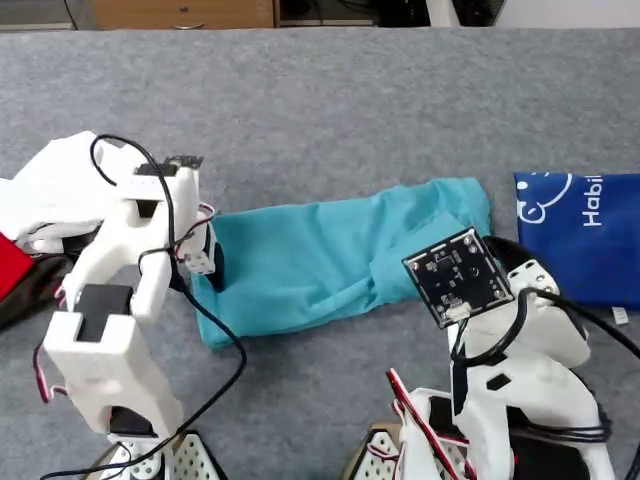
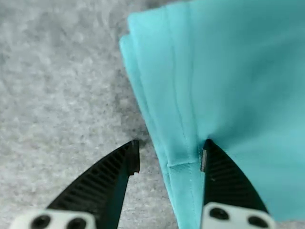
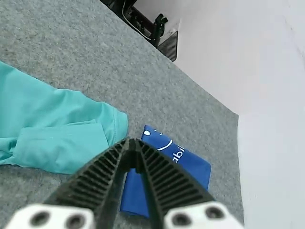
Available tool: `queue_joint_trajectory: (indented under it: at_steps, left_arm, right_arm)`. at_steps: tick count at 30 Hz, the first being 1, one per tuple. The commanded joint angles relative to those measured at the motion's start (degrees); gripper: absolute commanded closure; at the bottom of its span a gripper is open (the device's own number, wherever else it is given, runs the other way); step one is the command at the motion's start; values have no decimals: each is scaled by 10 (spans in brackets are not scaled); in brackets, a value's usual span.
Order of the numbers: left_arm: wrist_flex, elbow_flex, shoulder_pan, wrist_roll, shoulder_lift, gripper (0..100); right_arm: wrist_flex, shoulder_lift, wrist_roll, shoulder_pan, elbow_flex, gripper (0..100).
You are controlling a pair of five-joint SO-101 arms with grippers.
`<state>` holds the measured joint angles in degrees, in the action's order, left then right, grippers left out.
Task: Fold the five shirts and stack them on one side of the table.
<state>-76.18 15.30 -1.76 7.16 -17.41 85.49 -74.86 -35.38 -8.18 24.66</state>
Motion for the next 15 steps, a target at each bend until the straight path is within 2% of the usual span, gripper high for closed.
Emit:
queue_joint_trajectory:
  at_steps: [1, 5, 11, 15]
  left_arm:
    - [-23, -59, 7, -4, -49, 785]
    - [-68, -107, 21, -4, -103, 798]
    - [-67, -106, 69, 1, -121, 987]
    - [-69, -106, 69, -4, -121, 983]
  right_arm:
    - [4, -1, -6, -13, -12, 995]
    - [4, -1, -6, -13, -12, 995]
    - [4, -1, -6, -13, -12, 995]
    - [4, -2, -6, -13, -12, 995]
